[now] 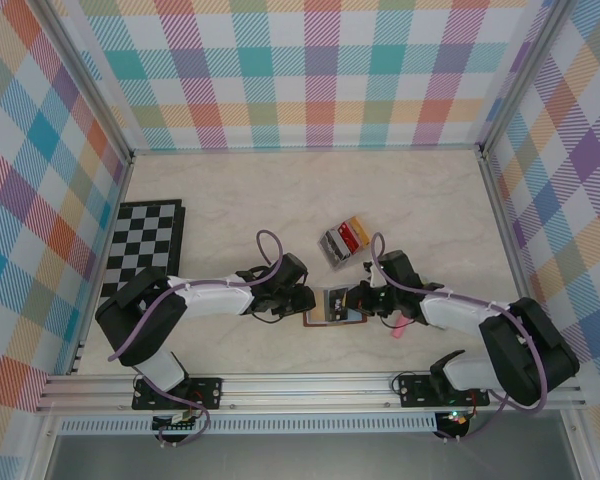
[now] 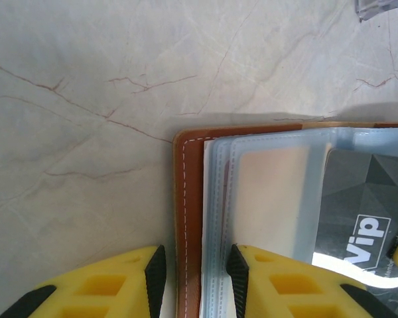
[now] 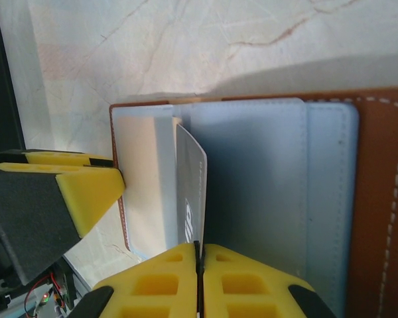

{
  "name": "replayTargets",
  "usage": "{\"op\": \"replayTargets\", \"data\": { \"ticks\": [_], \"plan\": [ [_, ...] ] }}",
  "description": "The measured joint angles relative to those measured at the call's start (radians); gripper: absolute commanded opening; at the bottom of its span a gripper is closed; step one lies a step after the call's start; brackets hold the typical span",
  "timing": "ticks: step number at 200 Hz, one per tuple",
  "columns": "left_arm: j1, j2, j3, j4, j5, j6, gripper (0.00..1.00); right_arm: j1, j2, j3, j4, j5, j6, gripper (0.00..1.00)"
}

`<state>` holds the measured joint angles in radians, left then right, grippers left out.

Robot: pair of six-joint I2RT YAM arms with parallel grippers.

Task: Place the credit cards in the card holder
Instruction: Insert the credit card into the card slot.

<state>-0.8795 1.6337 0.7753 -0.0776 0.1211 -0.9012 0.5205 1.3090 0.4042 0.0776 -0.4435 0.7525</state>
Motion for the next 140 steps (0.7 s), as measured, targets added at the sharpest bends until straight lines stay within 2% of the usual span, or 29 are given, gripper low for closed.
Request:
{"op": "replayTargets", "data": {
  "ticks": [140],
  "plan": [
    [0.0, 0.001, 0.0, 0.004, 0.002, -0.022, 0.36, 0.033, 0.131, 0.041, 0.108, -0.039, 0.05, 0.11]
  ]
}}
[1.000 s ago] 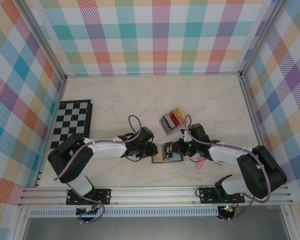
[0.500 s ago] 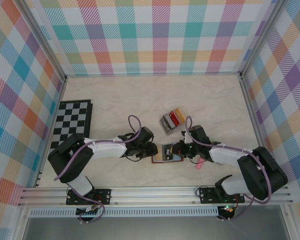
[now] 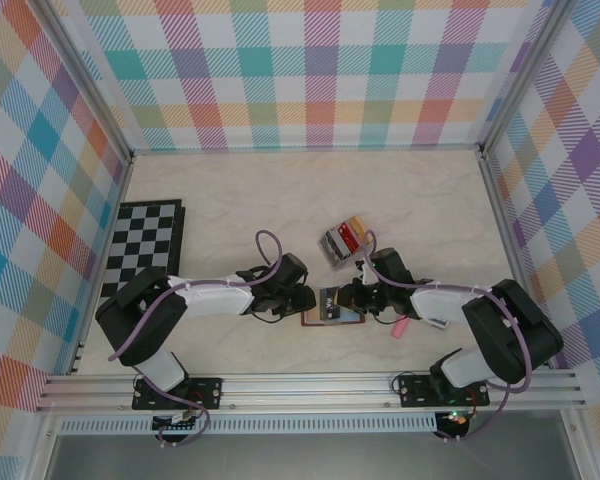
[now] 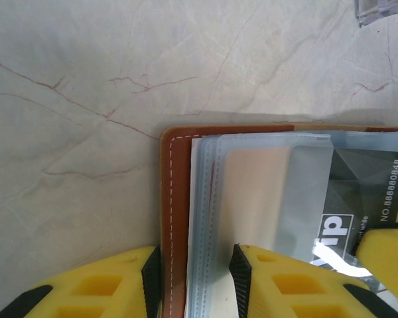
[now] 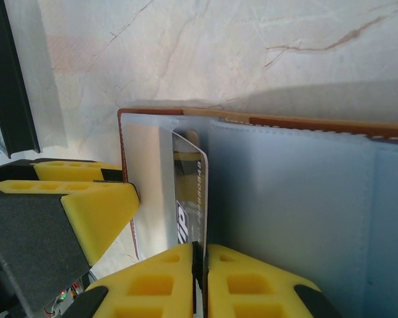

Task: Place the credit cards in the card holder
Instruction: Insert the credit card into the card slot.

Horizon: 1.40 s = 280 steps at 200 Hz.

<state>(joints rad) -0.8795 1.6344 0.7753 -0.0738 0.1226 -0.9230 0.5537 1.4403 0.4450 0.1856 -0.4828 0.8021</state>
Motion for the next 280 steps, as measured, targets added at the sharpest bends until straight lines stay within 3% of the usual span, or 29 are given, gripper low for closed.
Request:
{"op": "replayTargets", "data": {
  "ticks": [54, 111, 176, 280],
  "plan": [
    [0.0, 0.0, 0.0, 0.0, 0.0, 0.0, 0.36, 0.058, 0.046, 0.048, -0.004, 0.037, 0.026, 0.12],
    [0.0, -0.001, 0.0, -0.001, -0.001, 0.0, 0.35, 0.074, 0.042, 0.096, -0.126, 0.098, 0.013, 0.26],
    [0.0, -0.001, 0.0, -0.001, -0.001, 0.0, 0.34, 0.076, 0.034, 0.121, -0.21, 0.126, -0.018, 0.11],
    [0.0, -0.002, 0.0, 0.005, 0.003, 0.0, 0.4, 0.097, 0.111, 0.165, -0.18, 0.079, -0.002, 0.15]
  ]
}}
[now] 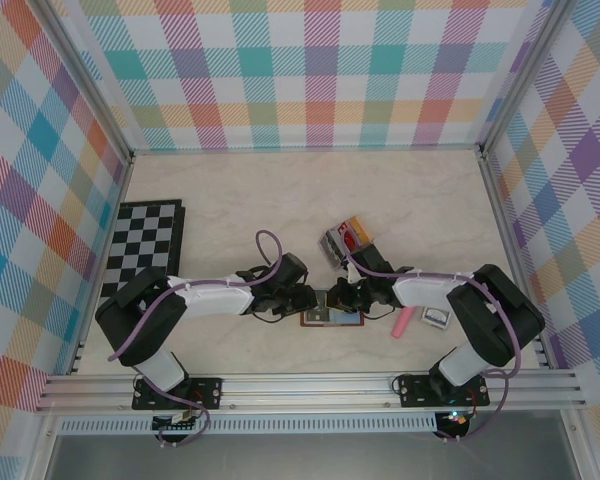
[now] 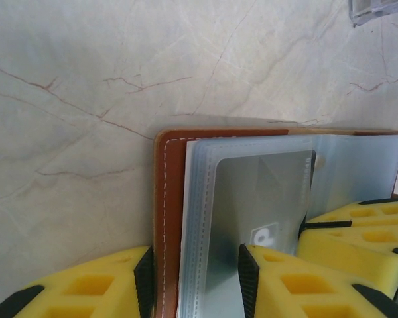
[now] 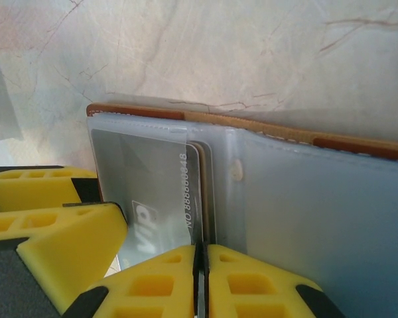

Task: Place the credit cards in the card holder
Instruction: Insert the credit card into the card slot.

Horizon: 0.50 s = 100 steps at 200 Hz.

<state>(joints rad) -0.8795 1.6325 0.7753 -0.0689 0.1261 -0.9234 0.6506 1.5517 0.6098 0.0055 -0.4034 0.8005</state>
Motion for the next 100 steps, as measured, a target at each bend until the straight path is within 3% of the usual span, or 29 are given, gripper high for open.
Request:
{"op": "replayTargets", "data": {
  "ticks": [100],
  "plan": [
    [0.0, 0.001, 0.0, -0.009, -0.008, -0.003, 0.33, 0.011, -0.089, 0.052, -0.246, 0.199, -0.08, 0.19]
  ]
}}
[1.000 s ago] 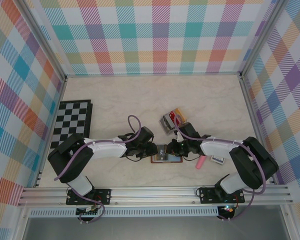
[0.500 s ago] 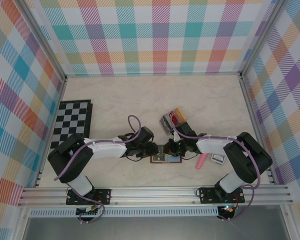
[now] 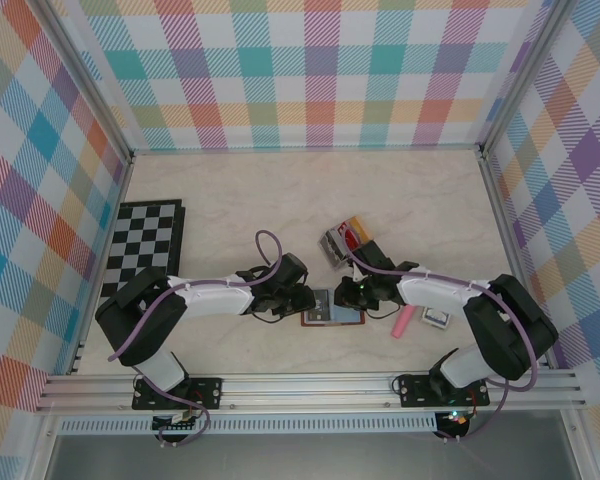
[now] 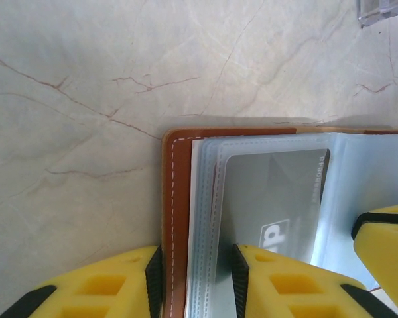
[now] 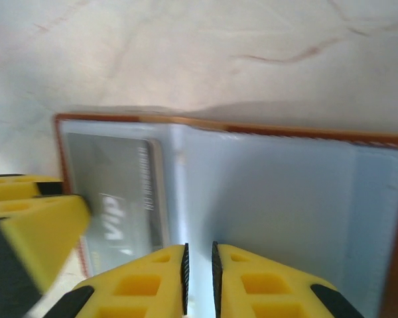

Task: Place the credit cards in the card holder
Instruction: Insert the credit card into the card slot, then move the storage box to the center of the table.

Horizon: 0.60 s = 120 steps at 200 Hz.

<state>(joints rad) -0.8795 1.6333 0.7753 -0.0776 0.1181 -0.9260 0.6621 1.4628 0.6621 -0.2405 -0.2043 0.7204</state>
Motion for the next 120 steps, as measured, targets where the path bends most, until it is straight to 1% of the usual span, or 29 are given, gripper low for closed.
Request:
{"op": "replayTargets", "data": {
  "ticks": [26, 47, 59, 86, 106, 120],
  "plan": [
    [0.0, 0.0, 0.0, 0.002, 0.0, 0.0, 0.32, 0.0, 0.0, 0.005, -0.063, 0.058, -0.017, 0.22],
    [0.0, 0.0, 0.0, 0.002, 0.0, 0.0, 0.32, 0.004, -0.016, 0.023, -0.103, 0.084, -0.042, 0.3],
    [0.0, 0.0, 0.0, 0.002, 0.0, 0.0, 0.32, 0.005, -0.044, 0.031, -0.137, 0.097, -0.058, 0.39],
    [0.0, -0.006, 0.0, 0.0, -0.003, 0.0, 0.33, 0.004, -0.134, 0.096, -0.238, 0.172, -0.102, 0.64],
    [-0.002, -0.022, -0.002, -0.014, -0.009, 0.0, 0.34, -0.015, -0.192, 0.185, -0.301, 0.237, -0.145, 0.77],
    [-0.002, -0.049, -0.002, -0.034, -0.019, 0.001, 0.36, -0.071, -0.215, 0.242, -0.318, 0.25, -0.175, 0.84]
  ]
}}
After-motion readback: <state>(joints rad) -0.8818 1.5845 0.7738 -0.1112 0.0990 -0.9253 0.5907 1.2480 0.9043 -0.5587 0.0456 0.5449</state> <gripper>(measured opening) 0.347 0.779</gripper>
